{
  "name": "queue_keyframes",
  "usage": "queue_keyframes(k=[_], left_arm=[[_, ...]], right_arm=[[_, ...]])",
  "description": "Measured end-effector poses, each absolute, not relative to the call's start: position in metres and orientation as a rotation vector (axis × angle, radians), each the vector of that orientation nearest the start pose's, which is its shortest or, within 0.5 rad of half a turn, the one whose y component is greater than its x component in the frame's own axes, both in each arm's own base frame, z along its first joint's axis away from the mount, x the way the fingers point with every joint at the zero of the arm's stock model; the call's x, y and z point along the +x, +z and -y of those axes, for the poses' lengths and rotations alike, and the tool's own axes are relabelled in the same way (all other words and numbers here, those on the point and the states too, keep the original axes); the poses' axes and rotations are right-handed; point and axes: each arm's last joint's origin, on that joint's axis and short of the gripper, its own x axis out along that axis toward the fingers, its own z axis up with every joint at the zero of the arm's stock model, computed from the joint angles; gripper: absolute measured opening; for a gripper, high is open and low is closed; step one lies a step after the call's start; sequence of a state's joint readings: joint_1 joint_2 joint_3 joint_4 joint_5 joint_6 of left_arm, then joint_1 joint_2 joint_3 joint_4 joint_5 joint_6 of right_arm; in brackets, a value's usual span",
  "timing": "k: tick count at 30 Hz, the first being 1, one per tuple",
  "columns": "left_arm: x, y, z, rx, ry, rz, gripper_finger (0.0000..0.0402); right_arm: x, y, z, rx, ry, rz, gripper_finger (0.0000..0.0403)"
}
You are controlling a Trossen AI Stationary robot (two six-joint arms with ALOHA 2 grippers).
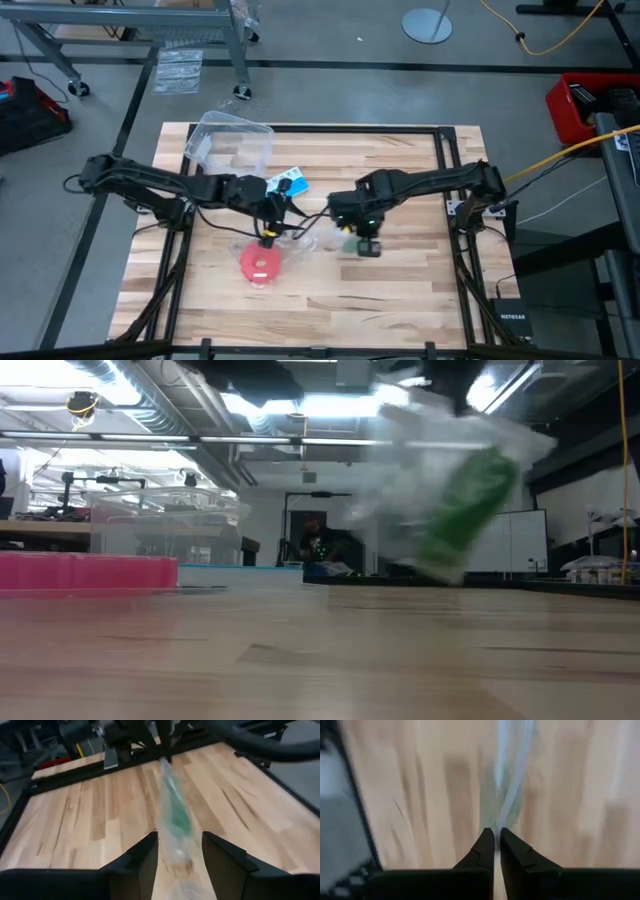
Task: Roll bandage
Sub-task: Close the transparent zip bag
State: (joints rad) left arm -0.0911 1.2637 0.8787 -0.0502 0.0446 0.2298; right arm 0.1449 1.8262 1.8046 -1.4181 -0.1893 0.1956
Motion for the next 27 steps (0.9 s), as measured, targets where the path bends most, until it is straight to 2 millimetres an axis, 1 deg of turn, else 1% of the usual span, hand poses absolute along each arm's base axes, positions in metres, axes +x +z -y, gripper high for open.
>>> queue_keyframes(k=[3,4,7,9,13,16,18,21,24,27], left_arm=[[0.283,0.277,0.023,0.251,-0.168,-0.386,0.0139],[0.284,0.276,0.021,0.249,-0.16,-0.386,0.0139],[0.285,0.275,0.012,0.232,-0.128,-0.391,0.0138],[0.285,0.276,0.007,0.208,-0.107,-0.391,0.0138],[0.285,0.275,-0.001,0.2,-0.079,-0.399,0.0138],[0.285,0.276,-0.006,0.195,-0.061,-0.397,0.0138],[0.285,0.276,-0.009,0.186,-0.05,-0.396,0.0138],[0.286,0.277,-0.012,0.179,-0.057,-0.384,0.0138],[0.289,0.279,-0.013,0.161,-0.072,-0.339,0.0138],[0.296,0.278,-0.013,0.163,-0.089,-0.299,0.0138]], right_arm=[[0.321,0.326,-0.052,0.17,0.089,-1.58,0.0013],[0.317,0.33,-0.051,0.166,0.085,-1.581,0.0013],[0.303,0.347,-0.048,0.163,0.089,-1.507,0.0014],[0.287,0.358,-0.045,0.168,0.056,-1.478,0.0013],[0.247,0.374,-0.037,0.211,-0.071,-1.402,0.0012],[0.214,0.378,-0.031,0.264,-0.194,-1.328,0.0014],[0.199,0.375,-0.027,0.302,-0.236,-1.251,0.0014],[0.187,0.362,-0.025,0.341,-0.221,-1.097,0.0013],[0.186,0.342,-0.025,0.376,-0.173,-0.928,0.0013],[0.195,0.318,-0.027,0.394,-0.106,-0.806,0.0015]])
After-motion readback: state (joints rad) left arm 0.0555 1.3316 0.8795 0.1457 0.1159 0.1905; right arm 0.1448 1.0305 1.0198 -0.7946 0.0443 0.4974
